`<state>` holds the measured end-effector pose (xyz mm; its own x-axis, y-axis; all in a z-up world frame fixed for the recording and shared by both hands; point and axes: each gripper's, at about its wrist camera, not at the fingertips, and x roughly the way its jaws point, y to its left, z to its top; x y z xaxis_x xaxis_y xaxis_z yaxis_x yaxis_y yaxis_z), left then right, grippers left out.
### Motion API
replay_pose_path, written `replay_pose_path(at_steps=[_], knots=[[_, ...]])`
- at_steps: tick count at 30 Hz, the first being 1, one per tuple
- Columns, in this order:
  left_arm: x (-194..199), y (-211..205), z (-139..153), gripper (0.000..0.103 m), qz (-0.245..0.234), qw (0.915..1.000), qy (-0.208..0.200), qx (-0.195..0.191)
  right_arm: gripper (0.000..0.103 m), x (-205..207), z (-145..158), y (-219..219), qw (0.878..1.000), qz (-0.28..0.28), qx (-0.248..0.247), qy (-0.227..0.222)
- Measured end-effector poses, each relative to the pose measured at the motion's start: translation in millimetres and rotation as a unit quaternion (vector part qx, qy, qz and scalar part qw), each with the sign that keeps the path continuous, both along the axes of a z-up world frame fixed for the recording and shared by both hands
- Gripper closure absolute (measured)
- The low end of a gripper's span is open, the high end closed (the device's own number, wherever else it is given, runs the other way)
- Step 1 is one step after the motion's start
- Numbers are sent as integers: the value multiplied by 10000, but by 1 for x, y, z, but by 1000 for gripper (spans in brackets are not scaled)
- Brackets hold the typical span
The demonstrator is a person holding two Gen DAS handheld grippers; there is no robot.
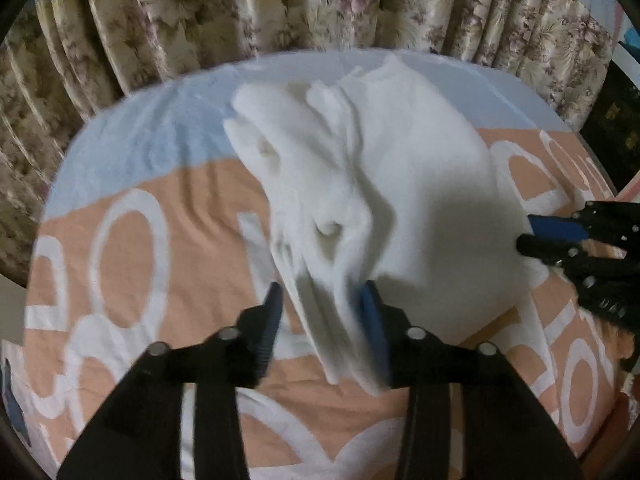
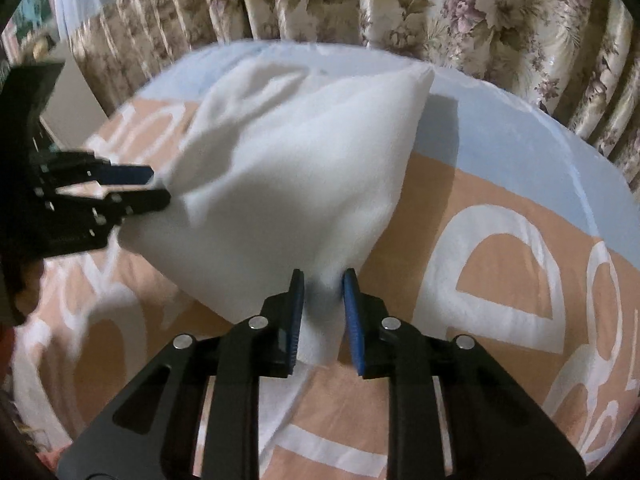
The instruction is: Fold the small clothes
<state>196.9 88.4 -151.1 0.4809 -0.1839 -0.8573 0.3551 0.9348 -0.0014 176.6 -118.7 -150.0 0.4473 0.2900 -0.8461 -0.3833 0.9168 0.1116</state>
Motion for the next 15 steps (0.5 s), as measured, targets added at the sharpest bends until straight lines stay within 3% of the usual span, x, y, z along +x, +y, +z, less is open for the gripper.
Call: replay_pose_path(at_steps=[2,4,5,8,11,13,15], knots=[[2,1,11,57,-13,9999,-42,-144,81,5,15,-6,9997,-93,175,-123],[10,3,20,39,29,9995,-109,-305,74,14,25,-8,9992,-164,226,-281],[19,3,24,37,100,9993,-197,-316,74,22,29,-8,9989,-193,186,-377],[50,1,31,37,237,9985,-412,-255,74,51,36,-6,9979,-269,83,-589],[85,-9,26,37,320,9977,-561,198,74,82,31,0,9975,-320,-12,-630],[103,-14,16,37,331,9971,-529,443,74,98,25,8,9972,-266,-165,-675],[110,-11,10,37,347,9974,-472,423,74,106,20,12,9971,-223,-238,-695]])
